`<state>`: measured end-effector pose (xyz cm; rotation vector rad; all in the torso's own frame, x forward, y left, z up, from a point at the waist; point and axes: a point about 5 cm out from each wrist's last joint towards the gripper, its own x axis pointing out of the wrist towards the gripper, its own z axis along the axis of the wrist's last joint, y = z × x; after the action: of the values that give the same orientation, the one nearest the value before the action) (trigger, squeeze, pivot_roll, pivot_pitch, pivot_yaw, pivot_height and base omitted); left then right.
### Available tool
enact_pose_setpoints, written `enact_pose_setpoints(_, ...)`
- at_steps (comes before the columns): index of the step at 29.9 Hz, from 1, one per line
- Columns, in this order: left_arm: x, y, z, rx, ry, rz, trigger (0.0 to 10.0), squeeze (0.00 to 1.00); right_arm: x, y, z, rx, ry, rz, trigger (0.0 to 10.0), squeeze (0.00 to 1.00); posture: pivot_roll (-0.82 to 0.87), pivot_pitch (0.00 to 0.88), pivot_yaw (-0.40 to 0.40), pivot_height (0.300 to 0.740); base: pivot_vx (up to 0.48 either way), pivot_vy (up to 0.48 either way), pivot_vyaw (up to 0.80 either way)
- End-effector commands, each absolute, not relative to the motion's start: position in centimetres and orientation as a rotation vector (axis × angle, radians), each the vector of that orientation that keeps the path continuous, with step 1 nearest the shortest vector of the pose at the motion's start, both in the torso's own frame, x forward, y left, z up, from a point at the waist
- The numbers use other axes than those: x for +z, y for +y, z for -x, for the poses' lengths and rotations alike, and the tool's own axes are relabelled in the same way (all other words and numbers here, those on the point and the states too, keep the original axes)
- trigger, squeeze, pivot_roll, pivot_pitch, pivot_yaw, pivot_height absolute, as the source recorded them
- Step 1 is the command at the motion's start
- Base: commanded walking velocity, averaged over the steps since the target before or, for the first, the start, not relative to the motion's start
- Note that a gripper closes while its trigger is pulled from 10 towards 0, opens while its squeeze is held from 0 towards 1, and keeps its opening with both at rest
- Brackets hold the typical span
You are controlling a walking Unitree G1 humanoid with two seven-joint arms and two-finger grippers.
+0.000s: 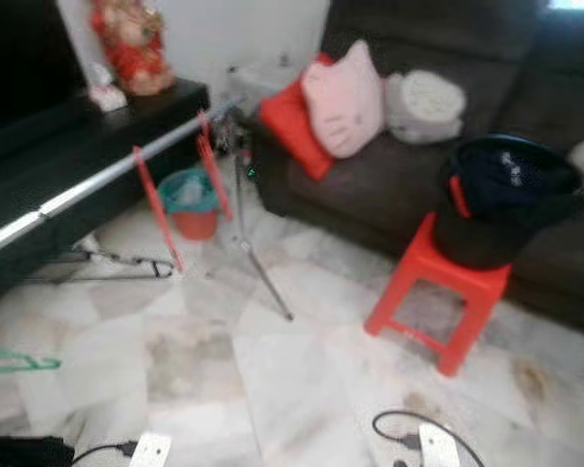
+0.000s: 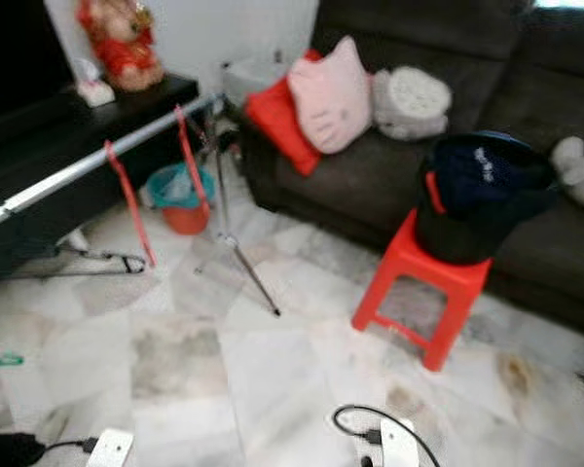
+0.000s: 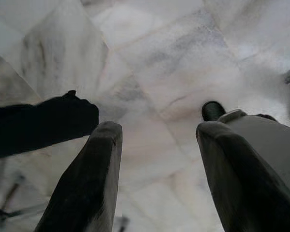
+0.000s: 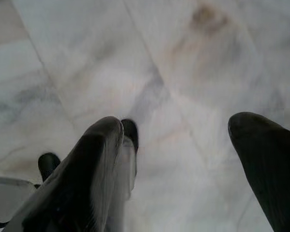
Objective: Hang hanger
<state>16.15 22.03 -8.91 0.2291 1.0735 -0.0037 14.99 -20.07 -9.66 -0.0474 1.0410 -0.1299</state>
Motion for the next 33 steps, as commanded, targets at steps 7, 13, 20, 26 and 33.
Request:
enact_pose_setpoints(7, -8.85, 21.86, -16.38, -0.013, 1.067, -0.229, 10.0, 0.00, -9.67, -20.36, -14.87, -0.139, 1.047, 0.051, 10.0, 0.00, -0.10, 0.000, 0.043, 0.740, 0.000, 0.000, -0.69)
enact_pose_setpoints(13, -8.85, 21.82, -16.38, -0.014, 1.064, -0.225, 10.0, 0.00, -9.67, -20.38, -14.85, -0.140, 1.048, 0.051, 10.0, 0.00, -0.10, 0.000, 0.042, 0.740, 0.000, 0.000, -0.69)
enact_pose_setpoints(20, -8.84, 21.82, -16.41, -0.012, 1.061, -0.224, 10.0, 0.00, -9.67, -20.39, -14.86, -0.139, 1.048, 0.051, 10.0, 0.00, -0.10, 0.000, 0.041, 0.740, 0.000, 0.000, -0.69)
enact_pose_setpoints(26, -8.88, 21.82, -16.31, -0.011, 1.064, -0.217, 10.0, 0.00, -9.65, -20.36, -14.85, -0.140, 1.036, 0.046, 10.0, 0.00, -0.10, 0.000, 0.041, 0.740, 0.000, 0.000, -0.57)
enact_pose_setpoints(33, -8.91, 21.78, -16.26, -0.015, 1.068, -0.215, 10.0, 0.00, -9.60, -20.41, -14.88, -0.154, 1.020, 0.038, 10.0, 0.00, -0.10, 0.000, 0.040, 0.740, 0.077, 0.000, 0.00)
